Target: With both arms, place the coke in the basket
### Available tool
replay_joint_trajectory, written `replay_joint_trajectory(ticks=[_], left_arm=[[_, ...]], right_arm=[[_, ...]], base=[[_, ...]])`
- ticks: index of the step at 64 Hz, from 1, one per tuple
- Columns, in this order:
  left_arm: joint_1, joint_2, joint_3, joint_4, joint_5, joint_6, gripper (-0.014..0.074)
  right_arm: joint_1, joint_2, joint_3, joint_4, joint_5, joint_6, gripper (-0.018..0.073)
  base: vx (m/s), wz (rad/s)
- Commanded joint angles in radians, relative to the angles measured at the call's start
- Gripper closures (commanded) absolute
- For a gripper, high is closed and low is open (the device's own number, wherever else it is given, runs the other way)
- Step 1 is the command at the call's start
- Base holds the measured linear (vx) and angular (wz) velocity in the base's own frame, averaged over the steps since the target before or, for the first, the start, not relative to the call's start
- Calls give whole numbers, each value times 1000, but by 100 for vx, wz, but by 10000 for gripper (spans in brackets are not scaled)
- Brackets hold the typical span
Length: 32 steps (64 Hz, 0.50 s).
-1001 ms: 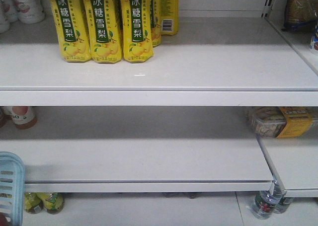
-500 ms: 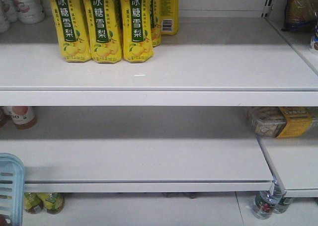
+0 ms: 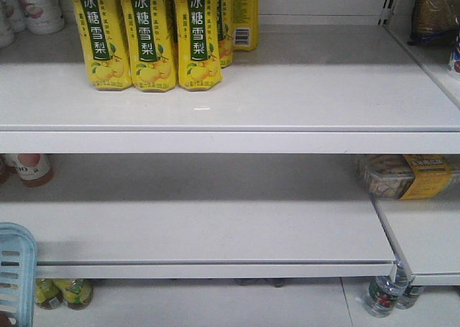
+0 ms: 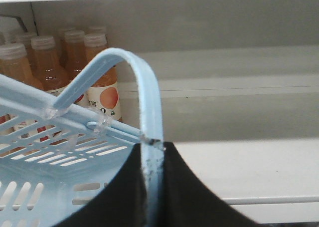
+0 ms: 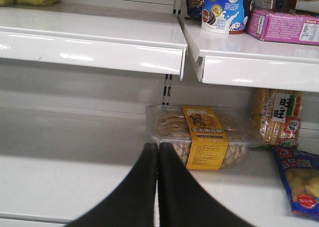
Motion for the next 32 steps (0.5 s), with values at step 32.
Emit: replay_joint_trajectory(ticks=[32], left_arm=[[-7, -22, -5, 29, -160, 22, 603]], right_arm=[[-7, 11, 226, 133, -347, 0, 568]], base=[[0, 0]])
